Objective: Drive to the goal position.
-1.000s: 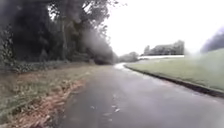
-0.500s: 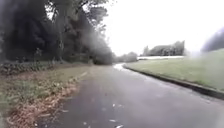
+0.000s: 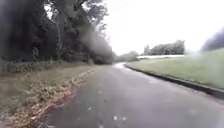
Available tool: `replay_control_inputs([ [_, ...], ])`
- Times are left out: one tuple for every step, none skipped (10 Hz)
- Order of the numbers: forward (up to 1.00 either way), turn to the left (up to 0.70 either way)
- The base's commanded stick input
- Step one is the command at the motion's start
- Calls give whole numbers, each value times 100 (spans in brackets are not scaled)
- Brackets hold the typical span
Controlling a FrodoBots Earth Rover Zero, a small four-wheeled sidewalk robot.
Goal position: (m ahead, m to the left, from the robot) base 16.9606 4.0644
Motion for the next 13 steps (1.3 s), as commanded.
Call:
replay_control_inputs([
  [70,0],
  [70,0],
  [70,0],
  [70,0],
  [70,0],
  [70,0],
  [70,0],
  [70,0],
  [70,0],
  [70,0],
  [70,0],
  [70,0],
  [70,0],
])
